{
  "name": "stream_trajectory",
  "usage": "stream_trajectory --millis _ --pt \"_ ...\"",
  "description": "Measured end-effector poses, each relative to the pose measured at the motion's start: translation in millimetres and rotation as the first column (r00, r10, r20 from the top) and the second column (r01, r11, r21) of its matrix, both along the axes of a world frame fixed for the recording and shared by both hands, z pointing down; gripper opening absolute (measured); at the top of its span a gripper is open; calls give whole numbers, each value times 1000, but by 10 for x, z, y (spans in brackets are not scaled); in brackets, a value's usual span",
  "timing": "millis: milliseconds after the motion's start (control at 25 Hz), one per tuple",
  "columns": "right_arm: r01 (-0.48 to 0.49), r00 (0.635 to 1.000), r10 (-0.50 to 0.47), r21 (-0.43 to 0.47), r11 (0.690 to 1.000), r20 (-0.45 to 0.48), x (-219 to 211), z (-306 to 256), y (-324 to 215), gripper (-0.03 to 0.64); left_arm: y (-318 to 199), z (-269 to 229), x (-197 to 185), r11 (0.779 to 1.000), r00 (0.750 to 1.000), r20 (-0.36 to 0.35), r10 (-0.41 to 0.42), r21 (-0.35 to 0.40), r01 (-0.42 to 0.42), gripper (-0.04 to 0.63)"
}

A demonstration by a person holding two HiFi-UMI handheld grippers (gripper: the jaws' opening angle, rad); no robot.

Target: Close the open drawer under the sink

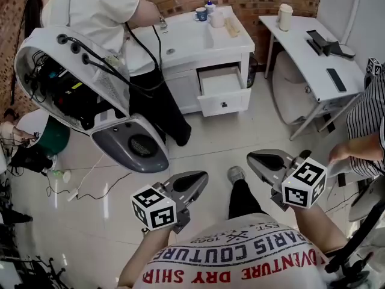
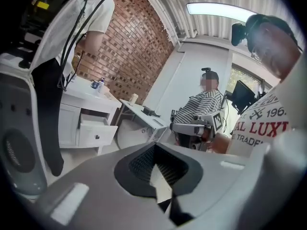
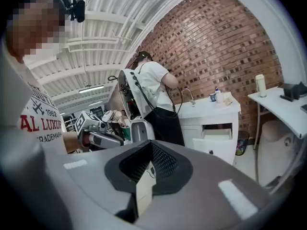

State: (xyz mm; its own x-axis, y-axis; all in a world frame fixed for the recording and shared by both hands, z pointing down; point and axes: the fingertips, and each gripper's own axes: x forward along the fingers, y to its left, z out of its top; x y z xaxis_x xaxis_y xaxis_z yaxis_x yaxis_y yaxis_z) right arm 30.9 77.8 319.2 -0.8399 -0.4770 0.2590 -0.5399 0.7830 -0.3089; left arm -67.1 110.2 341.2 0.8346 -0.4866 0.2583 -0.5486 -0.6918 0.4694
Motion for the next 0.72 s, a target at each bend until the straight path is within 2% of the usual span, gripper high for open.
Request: stream_trajectory --millis 80,200,320,520,720 --pt "3 999 -2 18 1000 -42 36 76 -314 8 -242 112 31 1000 1000 3 -2 -27 2 -17" --pt "34 987 -31 18 999 -159 79 364 -754 8 -629 289 72 996 1000 4 -19 -85 19 -17" --pt "37 974 -32 21 999 -223 121 648 -1412 8 -1258 459 110 993 1000 12 -26 -113 27 -18" --pt "-44 971 16 -112 993 -238 297 1297 -2272 8 -2132 799 215 979 999 40 -17 -202 24 -18" --pt "-120 941 60 -165 979 -333 510 2079 -2870 6 -2790 1028 298 966 999 45 -12 -257 24 -18"
